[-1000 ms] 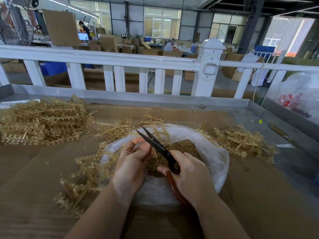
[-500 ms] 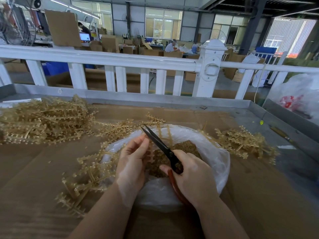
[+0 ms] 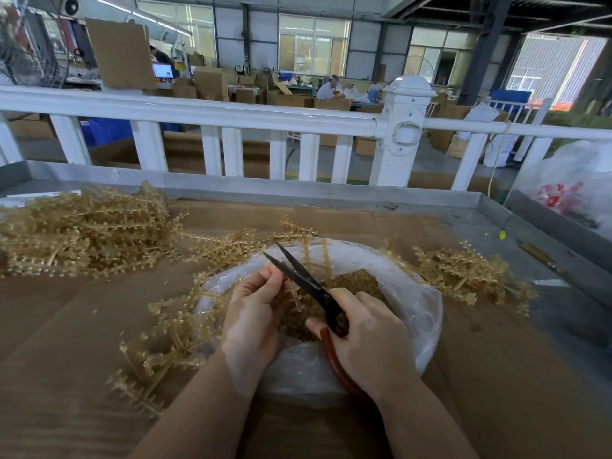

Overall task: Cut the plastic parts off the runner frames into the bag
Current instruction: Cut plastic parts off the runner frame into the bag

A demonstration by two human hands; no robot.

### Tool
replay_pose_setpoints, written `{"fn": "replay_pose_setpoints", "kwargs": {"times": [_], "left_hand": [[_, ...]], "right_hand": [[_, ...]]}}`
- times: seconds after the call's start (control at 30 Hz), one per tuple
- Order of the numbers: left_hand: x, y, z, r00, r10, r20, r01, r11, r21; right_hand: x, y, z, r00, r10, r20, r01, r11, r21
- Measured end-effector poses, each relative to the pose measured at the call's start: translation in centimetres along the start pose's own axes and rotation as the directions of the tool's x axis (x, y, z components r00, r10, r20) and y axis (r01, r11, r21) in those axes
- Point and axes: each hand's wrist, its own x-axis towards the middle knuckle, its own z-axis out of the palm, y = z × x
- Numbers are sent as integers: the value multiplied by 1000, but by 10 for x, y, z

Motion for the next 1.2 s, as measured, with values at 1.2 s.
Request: {"fn": "replay_pose_setpoints", "kwargs": {"times": [1.2], "left_hand": [[-5,-1,3,1000,-2,13,1,995,97]], "right_hand": [[4,-6,-8,1000,-29,9,28,996,90]]}}
